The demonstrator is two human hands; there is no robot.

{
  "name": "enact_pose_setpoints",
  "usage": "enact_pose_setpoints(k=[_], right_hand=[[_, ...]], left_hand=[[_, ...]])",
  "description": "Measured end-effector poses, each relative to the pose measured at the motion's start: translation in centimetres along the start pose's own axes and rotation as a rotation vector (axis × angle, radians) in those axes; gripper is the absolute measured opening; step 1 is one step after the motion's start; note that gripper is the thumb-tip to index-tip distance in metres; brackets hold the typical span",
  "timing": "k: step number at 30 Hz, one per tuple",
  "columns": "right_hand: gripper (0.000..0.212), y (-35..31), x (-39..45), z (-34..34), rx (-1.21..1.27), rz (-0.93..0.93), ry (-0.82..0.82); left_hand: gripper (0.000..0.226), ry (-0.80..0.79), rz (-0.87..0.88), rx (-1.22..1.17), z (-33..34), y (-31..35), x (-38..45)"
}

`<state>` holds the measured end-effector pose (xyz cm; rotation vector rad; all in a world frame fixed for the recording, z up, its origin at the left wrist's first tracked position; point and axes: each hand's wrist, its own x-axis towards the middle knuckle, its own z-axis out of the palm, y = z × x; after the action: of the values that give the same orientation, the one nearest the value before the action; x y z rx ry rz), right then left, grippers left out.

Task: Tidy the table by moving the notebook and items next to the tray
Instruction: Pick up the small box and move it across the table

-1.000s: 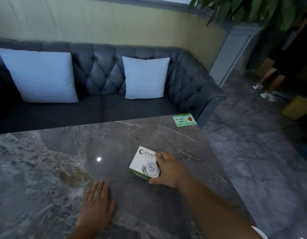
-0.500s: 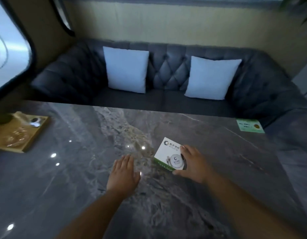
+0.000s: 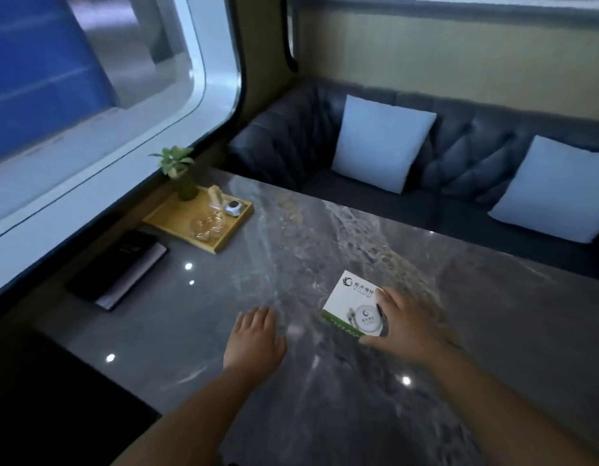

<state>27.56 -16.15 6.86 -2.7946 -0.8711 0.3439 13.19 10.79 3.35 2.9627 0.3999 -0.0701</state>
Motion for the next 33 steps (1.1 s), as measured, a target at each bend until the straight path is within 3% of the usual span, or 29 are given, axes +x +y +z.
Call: enact_pose_setpoints(k=[5, 14, 23, 33], right_hand=[[0.113, -10.3, 4.7, 2.9, 0.122, 0.004, -0.002], [0.111, -24.2, 14.0, 5.5, 0.02, -0.069, -0.028], [0.111, -30.4, 22.0, 7.4, -0.049, -0.14, -0.04], [0.107, -34.4, 29.1, 7.5, -0.078, -0.226, -0.017]], left_hand=[[0.066, -0.034, -0.011, 0.046, -1.2, -11.5, 0.2], [0.065, -0.033, -0.111, 0.031, -2.8, -27.6, 2.0], [0.065, 0.034, -0.234, -0.006, -3.0, -35.3, 5.9], [0.063, 0.062, -0.235, 0.042, -3.8, -40.4, 10.0]])
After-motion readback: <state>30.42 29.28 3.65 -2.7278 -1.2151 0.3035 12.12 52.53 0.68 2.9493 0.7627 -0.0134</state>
